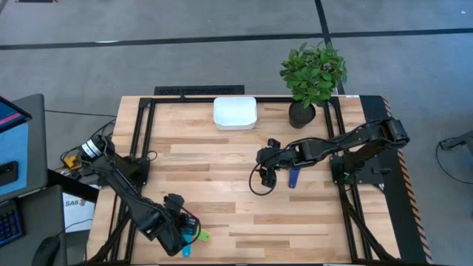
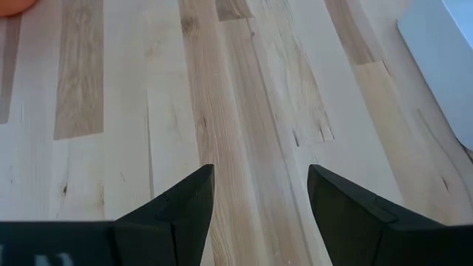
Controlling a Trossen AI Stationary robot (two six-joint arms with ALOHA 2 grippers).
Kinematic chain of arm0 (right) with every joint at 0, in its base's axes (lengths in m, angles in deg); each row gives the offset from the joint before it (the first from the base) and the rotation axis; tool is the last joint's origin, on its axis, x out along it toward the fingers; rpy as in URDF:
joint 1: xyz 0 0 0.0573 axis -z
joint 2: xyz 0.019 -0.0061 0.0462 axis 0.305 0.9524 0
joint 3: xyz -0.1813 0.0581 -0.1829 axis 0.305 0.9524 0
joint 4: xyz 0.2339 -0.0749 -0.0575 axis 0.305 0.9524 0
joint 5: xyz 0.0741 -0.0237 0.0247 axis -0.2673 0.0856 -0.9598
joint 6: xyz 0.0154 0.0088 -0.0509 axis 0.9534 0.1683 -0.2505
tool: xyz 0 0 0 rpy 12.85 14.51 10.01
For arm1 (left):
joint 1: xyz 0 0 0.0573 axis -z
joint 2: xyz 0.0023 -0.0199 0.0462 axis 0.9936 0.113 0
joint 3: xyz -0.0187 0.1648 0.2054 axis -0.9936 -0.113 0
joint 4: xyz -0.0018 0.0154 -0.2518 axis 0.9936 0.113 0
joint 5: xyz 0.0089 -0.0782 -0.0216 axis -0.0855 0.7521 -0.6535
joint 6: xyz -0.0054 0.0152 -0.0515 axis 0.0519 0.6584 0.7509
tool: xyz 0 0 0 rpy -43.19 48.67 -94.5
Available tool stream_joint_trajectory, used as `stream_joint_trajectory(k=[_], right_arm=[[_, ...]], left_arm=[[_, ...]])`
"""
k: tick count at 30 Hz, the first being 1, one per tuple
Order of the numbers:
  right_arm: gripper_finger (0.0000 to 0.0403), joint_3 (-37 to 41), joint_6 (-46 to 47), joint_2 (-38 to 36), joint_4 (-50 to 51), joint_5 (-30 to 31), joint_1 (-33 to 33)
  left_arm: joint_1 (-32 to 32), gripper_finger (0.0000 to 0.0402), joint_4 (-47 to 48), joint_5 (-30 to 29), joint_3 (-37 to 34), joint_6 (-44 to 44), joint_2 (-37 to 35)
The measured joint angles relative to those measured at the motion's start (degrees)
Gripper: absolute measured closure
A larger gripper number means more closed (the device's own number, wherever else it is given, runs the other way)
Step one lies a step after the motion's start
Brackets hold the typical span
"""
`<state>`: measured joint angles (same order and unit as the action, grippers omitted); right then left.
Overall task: Nest measuring cups in basket
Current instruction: Stack the light blue measuring cup into the green measuring cup
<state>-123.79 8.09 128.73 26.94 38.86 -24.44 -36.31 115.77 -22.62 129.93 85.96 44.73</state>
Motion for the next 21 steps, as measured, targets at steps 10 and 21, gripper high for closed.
stream_joint_trajectory(k=[10,21], right_arm=[[0.0163,0.0,0.0,0.0,0.0,0.0,0.1],[0.0163,0.0,-1.7,0.0,0.0,-0.4,0.1]], left_arm=[[0.5,0.0233,3.8,3.1,2.0,-4.0,-0.1],[1.9,0.0277,5.7,6.2,4.4,-10.7,-0.1]])
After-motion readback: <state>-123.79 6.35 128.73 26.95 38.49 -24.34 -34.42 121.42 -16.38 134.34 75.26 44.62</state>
